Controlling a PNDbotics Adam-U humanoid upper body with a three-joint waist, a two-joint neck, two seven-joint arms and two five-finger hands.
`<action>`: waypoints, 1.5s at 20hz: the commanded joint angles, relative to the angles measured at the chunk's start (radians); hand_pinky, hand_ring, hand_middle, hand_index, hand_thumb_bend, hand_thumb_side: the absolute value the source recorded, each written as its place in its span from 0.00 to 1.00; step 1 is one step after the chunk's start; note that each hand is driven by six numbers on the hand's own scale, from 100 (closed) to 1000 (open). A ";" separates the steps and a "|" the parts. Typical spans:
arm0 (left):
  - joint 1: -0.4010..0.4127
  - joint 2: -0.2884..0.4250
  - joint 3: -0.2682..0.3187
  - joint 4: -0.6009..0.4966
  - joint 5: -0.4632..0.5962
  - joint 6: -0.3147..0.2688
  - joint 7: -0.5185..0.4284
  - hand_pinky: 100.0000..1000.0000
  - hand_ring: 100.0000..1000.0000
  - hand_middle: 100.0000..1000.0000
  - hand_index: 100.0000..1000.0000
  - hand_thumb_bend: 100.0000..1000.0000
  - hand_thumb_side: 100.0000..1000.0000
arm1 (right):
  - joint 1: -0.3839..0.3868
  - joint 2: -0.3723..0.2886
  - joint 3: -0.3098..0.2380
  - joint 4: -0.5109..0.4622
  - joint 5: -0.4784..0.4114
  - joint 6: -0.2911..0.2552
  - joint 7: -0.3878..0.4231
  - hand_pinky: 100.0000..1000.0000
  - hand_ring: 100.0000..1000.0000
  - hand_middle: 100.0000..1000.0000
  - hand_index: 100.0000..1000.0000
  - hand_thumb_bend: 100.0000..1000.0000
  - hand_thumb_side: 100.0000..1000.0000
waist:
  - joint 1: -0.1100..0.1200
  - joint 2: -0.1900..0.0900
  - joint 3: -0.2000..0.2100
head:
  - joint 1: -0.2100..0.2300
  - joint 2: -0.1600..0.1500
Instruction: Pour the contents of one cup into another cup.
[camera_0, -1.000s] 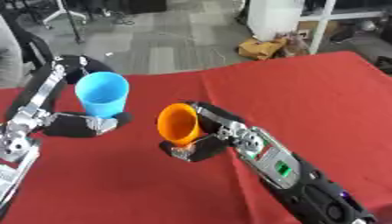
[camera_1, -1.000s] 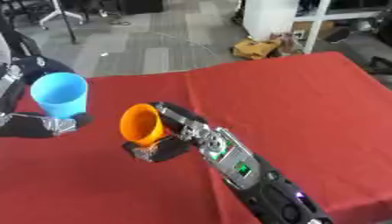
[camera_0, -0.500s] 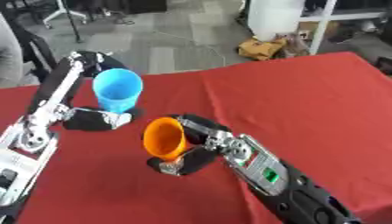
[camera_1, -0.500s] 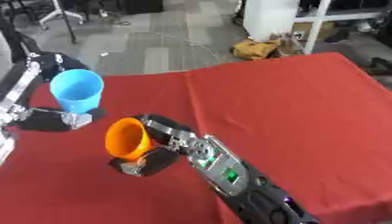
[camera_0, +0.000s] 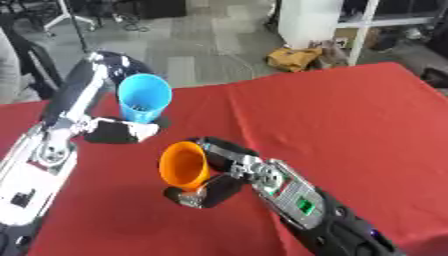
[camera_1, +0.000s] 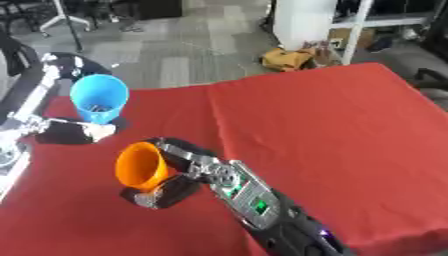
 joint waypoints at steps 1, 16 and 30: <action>-0.022 0.009 0.003 -0.009 -0.063 -0.014 0.020 0.42 0.24 0.31 0.63 0.55 0.00 | -0.020 0.002 -0.005 -0.010 0.001 -0.001 0.001 0.65 0.50 0.52 0.69 0.21 0.00 | 0.000 -0.019 -0.001 | -0.006 -0.013; 0.000 0.025 -0.014 -0.166 -0.348 -0.093 0.077 0.44 0.20 0.26 0.63 0.52 0.00 | -0.021 0.004 -0.012 0.020 -0.019 0.009 -0.002 0.65 0.50 0.52 0.69 0.22 0.00 | 0.002 -0.018 0.001 | -0.010 -0.018; 0.040 0.032 -0.046 -0.190 -0.528 -0.109 0.177 0.45 0.23 0.27 0.63 0.51 0.00 | -0.014 0.009 -0.022 0.084 -0.154 0.052 0.005 0.65 0.50 0.52 0.69 0.24 0.00 | -0.001 -0.014 0.006 | -0.005 -0.019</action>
